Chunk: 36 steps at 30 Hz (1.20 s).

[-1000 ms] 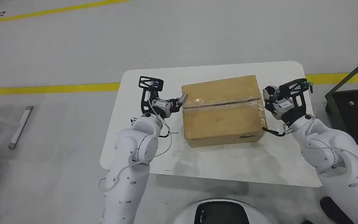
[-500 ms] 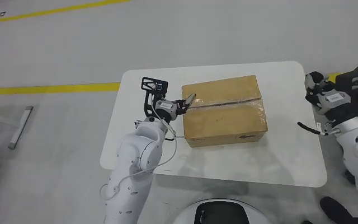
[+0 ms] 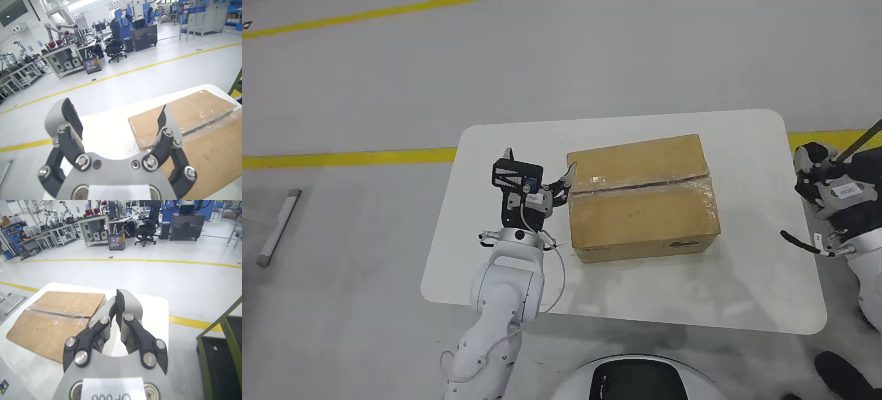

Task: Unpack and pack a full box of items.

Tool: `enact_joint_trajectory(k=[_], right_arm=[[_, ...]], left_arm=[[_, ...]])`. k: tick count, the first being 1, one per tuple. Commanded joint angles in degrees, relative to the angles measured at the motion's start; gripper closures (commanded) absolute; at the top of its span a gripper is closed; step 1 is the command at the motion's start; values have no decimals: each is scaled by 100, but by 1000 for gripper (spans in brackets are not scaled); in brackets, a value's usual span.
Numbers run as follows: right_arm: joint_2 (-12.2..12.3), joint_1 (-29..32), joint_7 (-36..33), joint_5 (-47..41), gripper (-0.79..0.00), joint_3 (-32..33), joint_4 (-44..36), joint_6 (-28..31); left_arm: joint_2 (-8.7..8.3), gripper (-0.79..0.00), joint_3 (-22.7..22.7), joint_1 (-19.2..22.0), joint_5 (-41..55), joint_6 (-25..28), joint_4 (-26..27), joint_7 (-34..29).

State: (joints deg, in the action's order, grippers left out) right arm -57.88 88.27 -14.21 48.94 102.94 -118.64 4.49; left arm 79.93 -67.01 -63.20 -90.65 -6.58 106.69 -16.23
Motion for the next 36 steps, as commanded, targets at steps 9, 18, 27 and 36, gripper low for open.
enact_joint_trajectory(k=[9,18,27,36], right_arm=[[-11,77,26,-67,-128,33,61,181],[-11,77,26,-66,-633,33,60,178],[-11,77,26,-66,-784,33,60,178],[-11,77,27,-66,-784,33,60,179]], left_arm=[[12,-784,34,-63,264,49,-1,-67],[12,-785,34,-63,264,48,-1,-66],[12,-785,34,-63,264,48,-1,-66],[12,-784,34,-63,264,48,-1,-66]])
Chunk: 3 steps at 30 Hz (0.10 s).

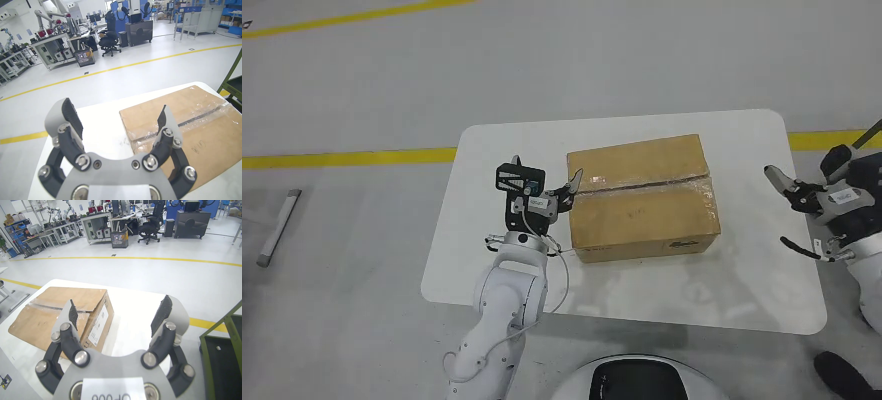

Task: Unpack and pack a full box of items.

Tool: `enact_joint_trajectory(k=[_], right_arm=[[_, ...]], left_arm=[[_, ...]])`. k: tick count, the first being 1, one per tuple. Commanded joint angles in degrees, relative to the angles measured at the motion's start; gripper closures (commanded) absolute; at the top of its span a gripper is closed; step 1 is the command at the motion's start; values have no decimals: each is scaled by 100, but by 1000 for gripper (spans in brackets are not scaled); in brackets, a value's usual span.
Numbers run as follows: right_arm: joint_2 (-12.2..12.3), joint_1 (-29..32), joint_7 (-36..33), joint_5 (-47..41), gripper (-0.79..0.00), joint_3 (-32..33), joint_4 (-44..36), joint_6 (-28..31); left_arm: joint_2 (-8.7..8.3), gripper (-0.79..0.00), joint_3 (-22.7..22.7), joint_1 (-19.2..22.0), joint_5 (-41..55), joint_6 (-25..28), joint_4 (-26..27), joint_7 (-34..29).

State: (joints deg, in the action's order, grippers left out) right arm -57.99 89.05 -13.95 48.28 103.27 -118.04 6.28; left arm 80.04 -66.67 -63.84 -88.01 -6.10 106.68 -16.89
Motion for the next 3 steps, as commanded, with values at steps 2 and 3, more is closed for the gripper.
enact_joint_trajectory(k=[2,3], right_arm=[[0,0,0,0,-784,0,0,0],[0,0,0,0,-784,0,0,0]], left_arm=[[0,-785,0,0,0,0,0,0],[0,-785,0,0,0,0,0,0]])
